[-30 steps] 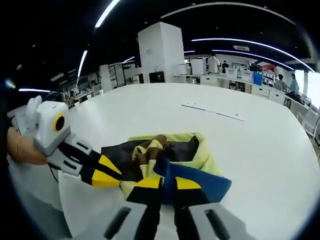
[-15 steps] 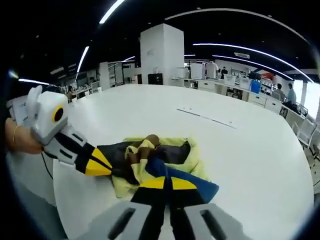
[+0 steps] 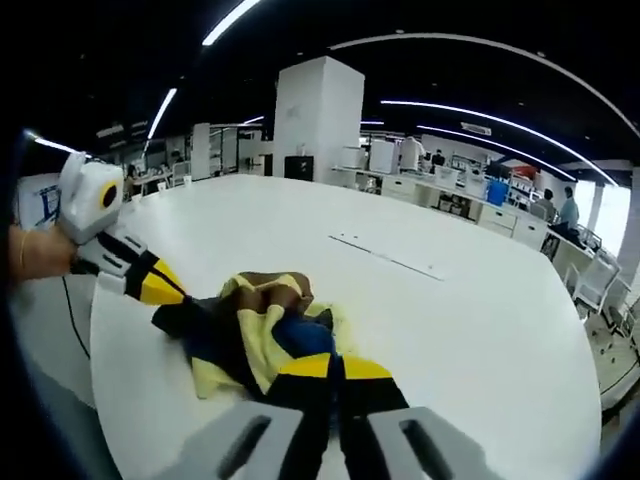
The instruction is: Fold the garment on the visible template until the final outline fits inside the template.
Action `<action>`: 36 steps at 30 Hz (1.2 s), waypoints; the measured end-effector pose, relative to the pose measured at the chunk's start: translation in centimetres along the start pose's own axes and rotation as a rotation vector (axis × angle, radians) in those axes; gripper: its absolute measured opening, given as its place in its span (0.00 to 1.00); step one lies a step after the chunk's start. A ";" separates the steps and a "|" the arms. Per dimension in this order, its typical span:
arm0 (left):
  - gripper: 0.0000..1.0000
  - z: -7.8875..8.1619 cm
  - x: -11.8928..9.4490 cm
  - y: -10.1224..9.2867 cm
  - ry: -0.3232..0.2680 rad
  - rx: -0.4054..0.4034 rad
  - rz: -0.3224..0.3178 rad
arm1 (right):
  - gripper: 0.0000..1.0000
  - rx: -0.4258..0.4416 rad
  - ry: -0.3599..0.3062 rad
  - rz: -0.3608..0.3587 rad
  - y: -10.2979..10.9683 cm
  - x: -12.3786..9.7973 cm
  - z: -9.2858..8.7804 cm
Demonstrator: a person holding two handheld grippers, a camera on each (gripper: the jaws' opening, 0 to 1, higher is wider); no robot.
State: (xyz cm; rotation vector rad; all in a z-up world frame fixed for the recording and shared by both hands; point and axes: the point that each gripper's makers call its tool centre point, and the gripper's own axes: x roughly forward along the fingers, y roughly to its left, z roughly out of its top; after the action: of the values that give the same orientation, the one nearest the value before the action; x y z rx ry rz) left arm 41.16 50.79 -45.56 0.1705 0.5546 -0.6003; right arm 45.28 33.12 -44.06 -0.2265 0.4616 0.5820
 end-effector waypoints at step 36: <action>0.00 2.4 -3.9 15.1 -0.056 -0.110 0.297 | 0.00 0.075 0.025 -0.108 -9.8 2.2 1.9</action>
State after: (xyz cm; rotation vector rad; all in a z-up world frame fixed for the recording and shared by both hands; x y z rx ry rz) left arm 48.28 64.30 -41.52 0.1287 0.4950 -0.2845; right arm 53.23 26.82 -42.67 -0.1863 0.4910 0.4563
